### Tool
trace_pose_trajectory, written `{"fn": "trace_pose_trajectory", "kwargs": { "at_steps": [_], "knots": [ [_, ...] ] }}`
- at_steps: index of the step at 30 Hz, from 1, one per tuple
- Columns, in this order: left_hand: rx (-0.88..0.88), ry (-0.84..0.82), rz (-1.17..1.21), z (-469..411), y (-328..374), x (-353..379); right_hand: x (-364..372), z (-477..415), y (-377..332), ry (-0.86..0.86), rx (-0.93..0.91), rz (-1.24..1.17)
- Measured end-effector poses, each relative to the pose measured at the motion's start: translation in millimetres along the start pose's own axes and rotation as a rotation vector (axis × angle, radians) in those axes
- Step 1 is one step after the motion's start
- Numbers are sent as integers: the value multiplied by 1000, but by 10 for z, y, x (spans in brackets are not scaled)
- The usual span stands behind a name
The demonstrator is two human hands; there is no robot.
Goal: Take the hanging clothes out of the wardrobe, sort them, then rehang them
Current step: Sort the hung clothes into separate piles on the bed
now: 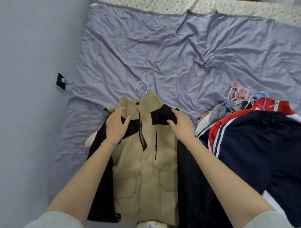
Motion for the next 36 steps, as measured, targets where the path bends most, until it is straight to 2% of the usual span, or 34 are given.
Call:
{"fn": "trace_pose_trajectory", "kwargs": {
  "at_steps": [8,13,16,21,27,36],
  "knots": [
    [313,-2,-88,922,1253,-257,-872,1004,-198,135,-108,-66],
    [373,22,-62,1721,2046,-275,-1458,1830,-67,253,-175,-104],
    [423,102,-56,2244,2489,-260,-1817,2310,114,292,-204,-185],
    [372,214,-32,3091,3076,-118,-2444,3077,483,295,-266,-242],
    [318,235,107,3978,3676,127,-3132,3869,977,274,-283,-248],
    [330,246,132,4378,4143,288,-3841,4251,1449,356,-286,-368]
  ]
}}
Point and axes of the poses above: each hand's wrist, its own z-axis away from the middle knuckle, its own x-axis out of the palm, y = z × x, the point moved 6 cm from there along -z, towards the middle knuckle, and after that the axes turned 15 degrees about -z, right-handed, at the moved point
